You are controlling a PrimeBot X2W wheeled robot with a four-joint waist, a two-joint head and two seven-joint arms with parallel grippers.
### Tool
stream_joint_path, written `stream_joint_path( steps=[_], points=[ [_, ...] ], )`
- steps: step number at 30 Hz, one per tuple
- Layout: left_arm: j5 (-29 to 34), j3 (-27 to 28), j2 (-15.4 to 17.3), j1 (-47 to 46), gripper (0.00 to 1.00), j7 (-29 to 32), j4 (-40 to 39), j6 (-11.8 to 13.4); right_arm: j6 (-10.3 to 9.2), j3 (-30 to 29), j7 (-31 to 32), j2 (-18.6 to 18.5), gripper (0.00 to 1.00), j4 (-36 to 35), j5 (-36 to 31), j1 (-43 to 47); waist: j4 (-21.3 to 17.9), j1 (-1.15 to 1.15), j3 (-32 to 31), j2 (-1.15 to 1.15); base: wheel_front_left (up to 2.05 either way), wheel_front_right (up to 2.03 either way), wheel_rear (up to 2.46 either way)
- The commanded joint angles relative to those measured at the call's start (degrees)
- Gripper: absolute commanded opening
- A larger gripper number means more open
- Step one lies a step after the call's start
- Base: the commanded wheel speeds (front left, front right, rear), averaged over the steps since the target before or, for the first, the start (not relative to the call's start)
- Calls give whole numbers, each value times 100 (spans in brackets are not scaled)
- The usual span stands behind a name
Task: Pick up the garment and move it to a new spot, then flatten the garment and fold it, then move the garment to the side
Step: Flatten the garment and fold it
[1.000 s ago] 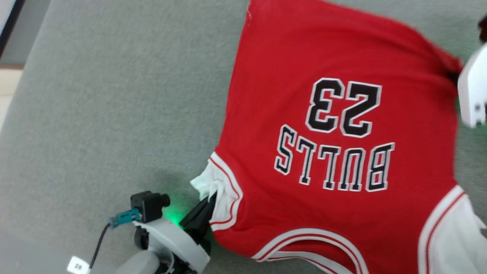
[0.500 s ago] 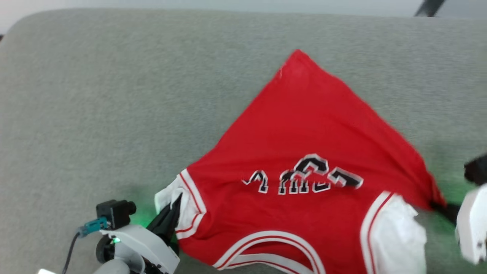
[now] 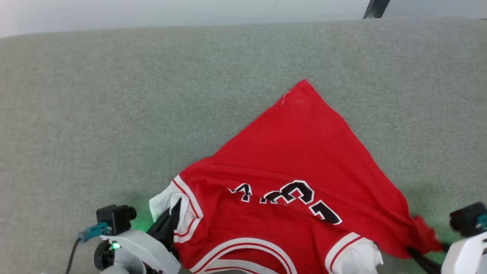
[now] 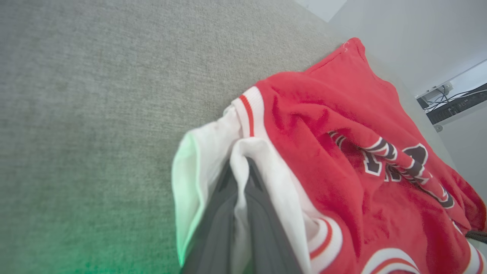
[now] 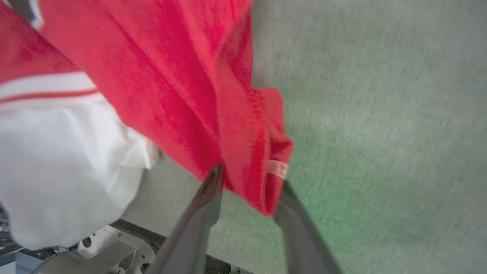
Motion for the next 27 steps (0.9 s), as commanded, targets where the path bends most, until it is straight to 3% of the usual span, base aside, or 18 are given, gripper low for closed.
stream_joint_path(
  steps=[1,6,8,13,16,20,27],
  points=[
    [38,-56,-27,26,0,41,-2,42,-7,-175,64,55,100,-204,-60,14,94,0,-25,0,0,0,0],
    [169,-163,-97,-36,0,53,-58,101,-7,-931,616,108,100,-1174,-153,-150,358,0,-24,0,0,0,0],
    [208,-205,-155,-81,0,56,-87,93,-7,-1152,879,-47,100,-1401,-216,-388,501,0,0,0,0,0,0],
    [287,-260,-282,-224,0,40,-132,56,-7,-902,1187,-431,100,-1438,-361,-1505,833,0,182,0,0,0,0],
    [305,-237,-370,-302,0,-7,-155,35,-7,-247,1165,-256,100,-968,-334,-2396,967,0,367,0,0,0,0],
    [362,-275,-492,-452,0,-26,-116,-24,-7,463,1329,30,100,200,-157,-3547,1207,0,597,0,0,0,0],
    [401,-322,-741,-704,0,-54,47,-185,-7,1620,1130,42,100,1993,-400,-5148,1567,0,994,0,0,0,0]
  ],
)
